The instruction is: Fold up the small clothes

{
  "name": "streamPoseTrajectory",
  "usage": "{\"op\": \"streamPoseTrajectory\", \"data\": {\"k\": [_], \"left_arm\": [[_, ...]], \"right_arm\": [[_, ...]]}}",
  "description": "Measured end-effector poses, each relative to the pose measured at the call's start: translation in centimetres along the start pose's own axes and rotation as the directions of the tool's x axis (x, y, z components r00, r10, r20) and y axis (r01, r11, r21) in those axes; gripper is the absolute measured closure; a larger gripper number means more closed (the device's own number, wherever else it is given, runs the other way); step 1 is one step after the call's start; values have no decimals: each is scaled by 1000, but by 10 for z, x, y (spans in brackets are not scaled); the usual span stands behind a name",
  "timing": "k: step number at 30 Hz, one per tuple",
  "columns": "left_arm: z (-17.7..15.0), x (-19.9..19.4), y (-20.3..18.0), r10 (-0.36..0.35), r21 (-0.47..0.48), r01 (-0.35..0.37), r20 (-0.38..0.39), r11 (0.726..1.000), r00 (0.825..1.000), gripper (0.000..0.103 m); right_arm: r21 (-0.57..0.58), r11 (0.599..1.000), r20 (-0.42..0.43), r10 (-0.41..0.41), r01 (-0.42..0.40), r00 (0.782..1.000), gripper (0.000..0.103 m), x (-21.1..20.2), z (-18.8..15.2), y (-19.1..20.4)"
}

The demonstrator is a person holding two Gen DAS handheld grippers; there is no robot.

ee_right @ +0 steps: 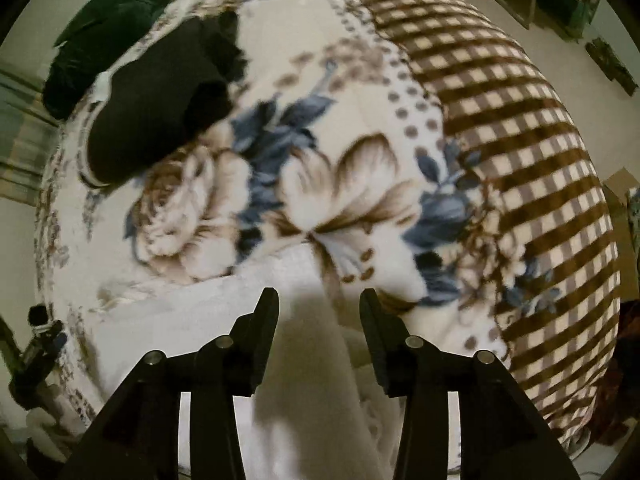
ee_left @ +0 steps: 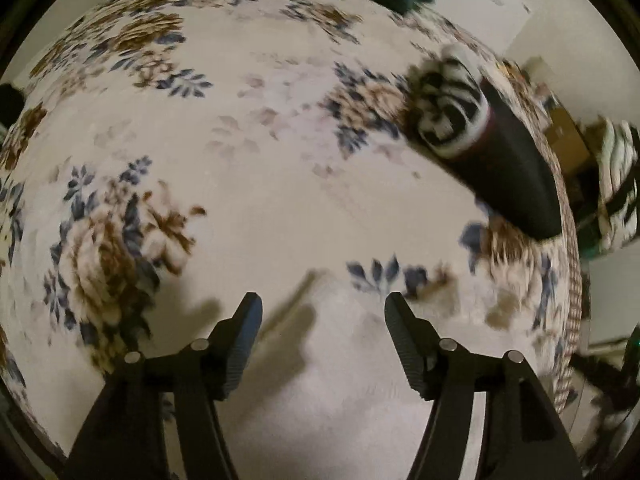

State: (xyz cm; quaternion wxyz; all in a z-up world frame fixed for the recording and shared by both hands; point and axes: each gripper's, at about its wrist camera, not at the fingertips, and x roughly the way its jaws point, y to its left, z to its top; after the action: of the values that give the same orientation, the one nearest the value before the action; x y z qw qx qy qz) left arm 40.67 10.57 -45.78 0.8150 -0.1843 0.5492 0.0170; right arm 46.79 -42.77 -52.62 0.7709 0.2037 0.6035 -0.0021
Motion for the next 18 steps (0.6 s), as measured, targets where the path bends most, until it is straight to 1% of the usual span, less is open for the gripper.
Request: {"op": "streamPoseTrajectory", "data": {"k": [1, 3, 4, 5, 6, 8, 9, 10, 11, 12, 13, 14, 15, 16, 17, 18], "left_arm": [[-4, 5, -6, 13, 33, -13, -14, 999, 1000, 41], [-7, 16, -12, 37, 64, -35, -37, 997, 999, 41], [-7, 22, -13, 39, 73, -35, -50, 997, 998, 41], [-7, 29, -13, 42, 82, -37, -63, 996, 997, 41], [-7, 40, -14, 64, 100, -56, -79, 993, 995, 41], [-7, 58, -15, 90, 126, -75, -119, 989, 989, 41], [-7, 67, -14, 107, 134, -89, -140, 987, 984, 41], [-6, 70, -14, 114, 137, -95, -143, 986, 983, 41], [-5, 72, -14, 118, 140, -98, -140, 985, 983, 41], [-4, 71, -14, 119, 142, -99, -136, 985, 984, 41], [-2, 68, -14, 117, 140, -99, -124, 985, 985, 41], [0, 64, -13, 115, 134, -99, -114, 986, 987, 41], [1, 60, -11, 109, 124, -96, -105, 988, 988, 41], [2, 55, -9, 102, 113, -91, -97, 990, 990, 41], [4, 53, -6, 99, 104, -89, -93, 991, 991, 41], [3, 52, -4, 92, 94, -83, -93, 992, 991, 41]], "right_arm": [[-26, 1000, -8, 10, -10, 1000, 58, -1, 0, 8], [-87, 996, -9, 16, -16, 1000, 58, -2, 3, 25], [-131, 991, -12, 5, -7, 1000, 58, 3, 4, 36], [-160, 987, -19, -15, 12, 1000, 55, 10, 5, 45], [-179, 984, -33, -21, 15, 999, 53, 17, 4, 51], [-201, 980, -99, -25, 5, 995, 53, 42, 6, 57], [-202, 979, -149, -46, 15, 988, 55, 59, 6, 58], [-203, 979, -172, -54, 19, 984, 64, 69, 5, 58], [-195, 980, -154, -63, 33, 986, 97, 72, 5, 56], [-195, 980, -139, -71, 43, 988, 96, 71, 5, 55], [-192, 981, -128, -56, 30, 990, 96, 67, 6, 54], [-174, 985, -117, -15, -5, 993, 96, 60, 7, 51], [-146, 988, -110, 33, -49, 993, 93, 50, 9, 45], [-117, 990, -106, 65, -78, 992, 89, 42, 10, 39], [-68, 992, -97, 96, -102, 991, 76, 32, 11, 27], [-34, 994, -81, 97, -100, 992, 64, 25, 11, 17]]}}
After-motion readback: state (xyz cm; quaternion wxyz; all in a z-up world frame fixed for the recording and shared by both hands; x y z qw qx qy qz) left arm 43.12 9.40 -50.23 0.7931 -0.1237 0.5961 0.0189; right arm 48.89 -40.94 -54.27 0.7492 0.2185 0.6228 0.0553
